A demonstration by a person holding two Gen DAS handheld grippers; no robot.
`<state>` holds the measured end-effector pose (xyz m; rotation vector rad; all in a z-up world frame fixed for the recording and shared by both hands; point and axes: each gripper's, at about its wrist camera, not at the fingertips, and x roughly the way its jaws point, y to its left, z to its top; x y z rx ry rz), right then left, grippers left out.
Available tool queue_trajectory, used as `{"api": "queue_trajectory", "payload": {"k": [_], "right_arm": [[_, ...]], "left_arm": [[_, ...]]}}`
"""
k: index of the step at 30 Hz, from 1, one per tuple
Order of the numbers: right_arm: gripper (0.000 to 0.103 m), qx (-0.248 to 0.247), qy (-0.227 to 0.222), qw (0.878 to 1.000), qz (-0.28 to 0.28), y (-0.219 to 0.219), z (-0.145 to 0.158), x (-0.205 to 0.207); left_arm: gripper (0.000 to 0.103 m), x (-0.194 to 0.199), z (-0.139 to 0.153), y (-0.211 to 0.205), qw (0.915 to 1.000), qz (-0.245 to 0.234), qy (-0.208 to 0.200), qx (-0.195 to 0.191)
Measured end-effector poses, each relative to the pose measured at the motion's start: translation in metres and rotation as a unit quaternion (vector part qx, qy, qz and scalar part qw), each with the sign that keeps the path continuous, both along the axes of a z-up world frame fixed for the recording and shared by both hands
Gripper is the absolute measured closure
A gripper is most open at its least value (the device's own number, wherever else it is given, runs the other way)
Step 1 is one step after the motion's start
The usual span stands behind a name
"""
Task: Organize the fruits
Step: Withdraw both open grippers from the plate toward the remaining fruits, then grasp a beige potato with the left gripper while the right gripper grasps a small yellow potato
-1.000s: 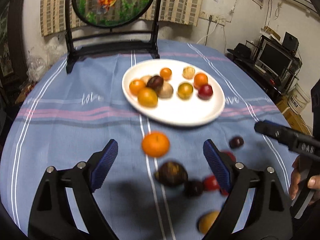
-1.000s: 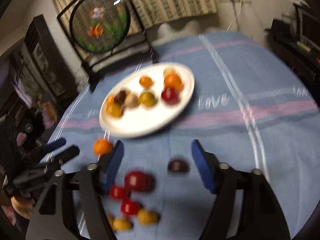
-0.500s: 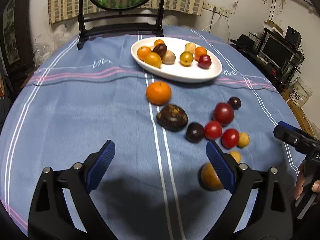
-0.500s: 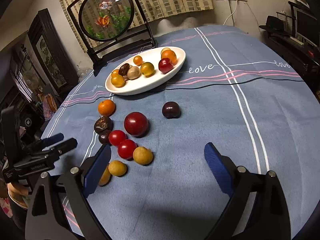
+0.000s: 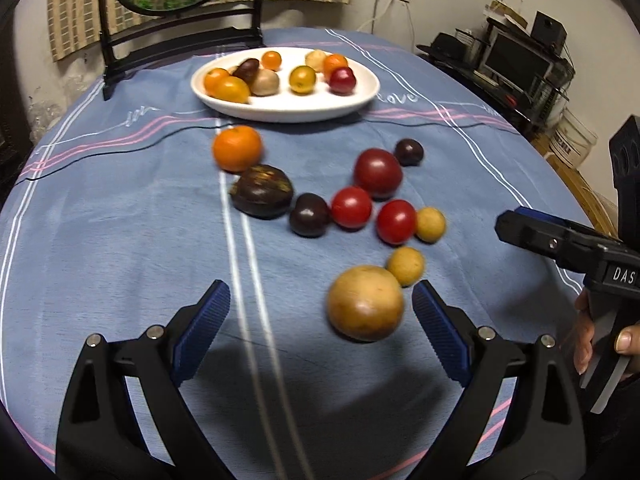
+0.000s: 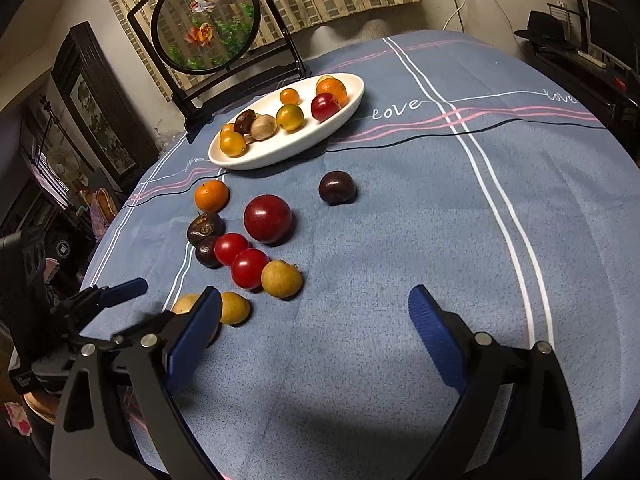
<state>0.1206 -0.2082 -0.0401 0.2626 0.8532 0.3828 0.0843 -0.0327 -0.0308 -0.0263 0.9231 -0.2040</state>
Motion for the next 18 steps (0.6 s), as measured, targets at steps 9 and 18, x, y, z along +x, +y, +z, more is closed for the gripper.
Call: {"api": "queue_trajectory", "payload": {"k": [9, 18], "right_arm": [[0.008, 0.005, 0.009, 1.0, 0.0, 0.0, -0.004, 0.001], [0.008, 0.005, 0.012, 1.0, 0.003, 0.002, -0.005, 0.001]], "left_arm": [[0.009, 0.001, -0.016, -0.02, 0.9993, -0.021, 0.017, 0.026], [0.038, 0.009, -0.023, -0.028, 0.9986, -0.021, 0.029, 0.039]]}}
